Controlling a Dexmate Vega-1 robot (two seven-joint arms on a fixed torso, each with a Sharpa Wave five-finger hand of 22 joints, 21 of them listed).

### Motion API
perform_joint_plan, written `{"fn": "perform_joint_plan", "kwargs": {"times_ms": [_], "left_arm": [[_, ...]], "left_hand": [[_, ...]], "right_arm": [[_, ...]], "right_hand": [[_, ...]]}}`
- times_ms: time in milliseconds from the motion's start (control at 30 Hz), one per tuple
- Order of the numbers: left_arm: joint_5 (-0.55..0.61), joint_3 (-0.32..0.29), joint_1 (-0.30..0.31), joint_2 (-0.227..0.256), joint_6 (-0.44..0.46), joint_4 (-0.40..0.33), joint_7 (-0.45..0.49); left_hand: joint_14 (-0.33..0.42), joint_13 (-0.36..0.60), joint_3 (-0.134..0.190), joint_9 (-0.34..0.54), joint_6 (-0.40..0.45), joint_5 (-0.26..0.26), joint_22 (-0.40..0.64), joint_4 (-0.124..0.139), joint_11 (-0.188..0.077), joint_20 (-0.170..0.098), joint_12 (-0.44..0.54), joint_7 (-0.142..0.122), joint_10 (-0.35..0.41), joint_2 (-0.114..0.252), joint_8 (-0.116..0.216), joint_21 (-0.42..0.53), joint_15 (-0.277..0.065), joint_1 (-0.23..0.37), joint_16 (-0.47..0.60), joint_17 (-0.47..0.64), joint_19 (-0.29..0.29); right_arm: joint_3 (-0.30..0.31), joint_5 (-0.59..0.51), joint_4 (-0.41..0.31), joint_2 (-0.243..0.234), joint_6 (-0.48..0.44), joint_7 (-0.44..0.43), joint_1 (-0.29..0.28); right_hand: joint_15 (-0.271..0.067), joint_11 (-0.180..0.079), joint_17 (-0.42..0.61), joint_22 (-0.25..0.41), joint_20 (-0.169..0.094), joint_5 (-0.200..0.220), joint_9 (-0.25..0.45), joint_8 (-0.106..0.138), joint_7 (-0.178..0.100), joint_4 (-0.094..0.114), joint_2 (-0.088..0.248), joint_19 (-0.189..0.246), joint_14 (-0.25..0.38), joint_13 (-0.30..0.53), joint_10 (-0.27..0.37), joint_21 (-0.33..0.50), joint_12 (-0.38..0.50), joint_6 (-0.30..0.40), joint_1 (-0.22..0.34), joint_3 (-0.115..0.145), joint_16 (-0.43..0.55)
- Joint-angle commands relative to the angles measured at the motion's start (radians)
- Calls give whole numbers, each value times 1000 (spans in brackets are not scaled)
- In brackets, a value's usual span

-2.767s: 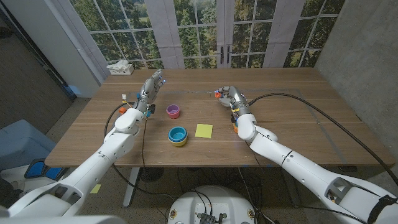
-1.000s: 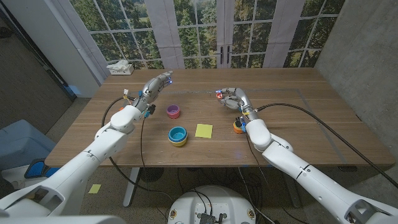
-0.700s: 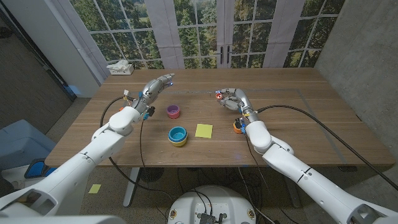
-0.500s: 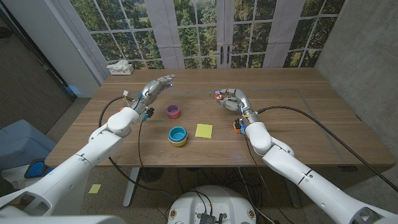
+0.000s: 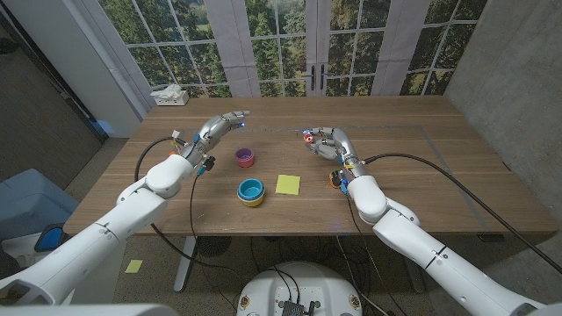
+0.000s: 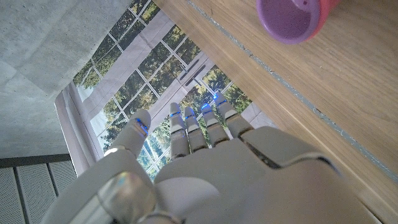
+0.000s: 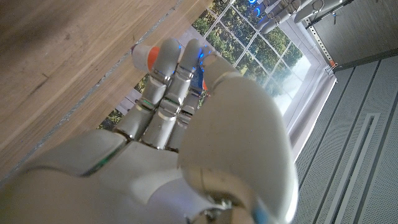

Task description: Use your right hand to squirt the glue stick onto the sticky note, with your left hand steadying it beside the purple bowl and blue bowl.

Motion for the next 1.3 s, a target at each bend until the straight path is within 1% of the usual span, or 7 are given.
{"fn": "perform_joint_plan", "kwargs": {"times_ms": [33,267,433,600,800,967,1300], "left_arm": [[30,-25,67,49,27,-92,20],[66,-38,114,74,75,-153,59],[93,-40,135,87,104,-184,77],[132,-37,146,96,126,-207,94],[137,-23,142,96,119,-200,70],[165,-4,127,110,147,-213,50],[227,14,113,157,210,-262,23]], "left_hand": [[26,3,23,2,24,3,3,3,-6,15,4,-2,27,47,6,-3,-18,14,6,3,4],[38,3,40,2,48,4,4,12,-5,23,2,0,41,50,9,-8,-14,17,5,5,1],[38,3,38,2,54,2,4,14,-7,24,1,-1,47,37,7,-11,-16,11,3,5,-3],[34,3,40,2,59,2,4,15,-11,25,0,-3,49,35,7,-13,-16,10,0,5,-5],[34,3,39,2,52,1,4,16,-10,25,-6,-5,42,34,1,-14,-20,8,-1,7,-3],[33,3,36,2,38,-2,4,23,-14,23,-14,-15,31,26,-8,-15,-25,-3,-3,8,1],[31,3,38,3,40,-3,4,25,-19,19,-16,-17,32,25,-10,-16,-31,-6,-6,7,3]], "right_arm": [[19,28,-54,-27,11,14,-50],[23,42,-70,-39,14,33,-62],[27,54,-80,-45,23,43,-74],[29,67,-86,-47,29,50,-84],[30,76,-85,-46,44,53,-94],[35,89,-84,-46,55,57,-102],[43,118,-85,-45,71,66,-118]], "right_hand": [[-76,2,-1,3,-118,4,4,7,88,1,11,13,-26,3,12,6,3,97,-1,-2,-4],[-76,6,-5,2,-117,7,6,5,87,2,14,14,-22,4,15,8,3,99,-3,-3,-5],[-75,6,-8,2,-117,9,9,5,85,3,17,15,-20,6,17,10,4,98,-5,-2,-6],[-74,7,-11,1,-117,11,10,4,85,5,19,16,-17,8,24,11,7,100,-9,-2,-7],[-75,8,-14,1,-117,13,12,4,89,5,21,18,-12,11,27,12,9,100,-10,-2,-7],[-73,11,-18,0,-117,16,14,3,89,6,24,20,-7,14,29,13,10,99,-13,-1,-8],[-73,12,-25,-1,-117,19,16,2,89,4,24,22,-2,17,32,14,11,100,-17,-1,-10]]}}
